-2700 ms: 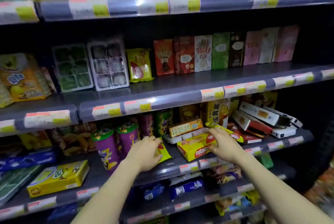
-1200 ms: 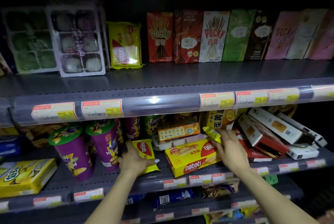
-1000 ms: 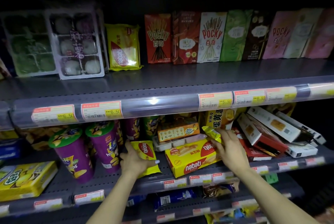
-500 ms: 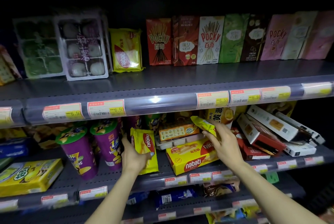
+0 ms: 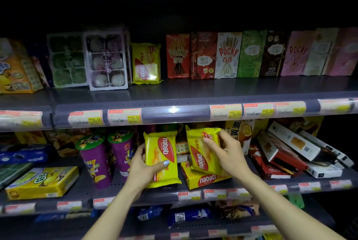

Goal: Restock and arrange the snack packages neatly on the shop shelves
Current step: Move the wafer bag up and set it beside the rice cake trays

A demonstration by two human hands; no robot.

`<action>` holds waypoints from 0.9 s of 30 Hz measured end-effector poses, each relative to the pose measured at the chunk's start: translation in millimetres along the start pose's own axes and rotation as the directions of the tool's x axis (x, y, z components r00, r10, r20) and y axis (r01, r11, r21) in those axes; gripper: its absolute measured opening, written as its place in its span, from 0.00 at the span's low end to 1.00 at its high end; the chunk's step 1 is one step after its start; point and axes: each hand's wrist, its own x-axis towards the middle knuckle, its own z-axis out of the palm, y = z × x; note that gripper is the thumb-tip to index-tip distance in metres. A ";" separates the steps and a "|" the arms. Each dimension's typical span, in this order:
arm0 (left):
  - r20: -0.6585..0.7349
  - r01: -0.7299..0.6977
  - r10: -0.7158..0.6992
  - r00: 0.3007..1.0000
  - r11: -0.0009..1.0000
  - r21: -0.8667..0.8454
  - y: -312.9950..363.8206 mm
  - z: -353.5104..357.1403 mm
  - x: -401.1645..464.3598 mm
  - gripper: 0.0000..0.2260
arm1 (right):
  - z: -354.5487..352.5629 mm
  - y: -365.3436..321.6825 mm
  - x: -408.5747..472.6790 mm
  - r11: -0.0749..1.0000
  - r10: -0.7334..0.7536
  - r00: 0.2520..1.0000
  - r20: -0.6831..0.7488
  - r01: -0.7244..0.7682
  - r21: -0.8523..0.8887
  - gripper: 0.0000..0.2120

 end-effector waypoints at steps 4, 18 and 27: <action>0.035 -0.021 0.022 0.999 0.999 -0.030 10.1 4.2 -10.4 0.32 | 1.5 -12.4 1.1 0.979 0.078 0.995 0.057 -0.087 0.187 0.12; 0.173 -0.119 0.130 0.976 0.990 -0.074 33.3 0.8 -37.6 0.31 | -10.4 -33.6 -10.2 0.807 0.239 0.967 0.084 -0.246 0.537 0.15; 0.230 -0.153 0.182 0.956 0.979 -0.138 53.7 1.5 -60.8 0.37 | 0.9 -72.7 -17.0 0.712 0.273 0.955 0.115 -0.281 0.644 0.10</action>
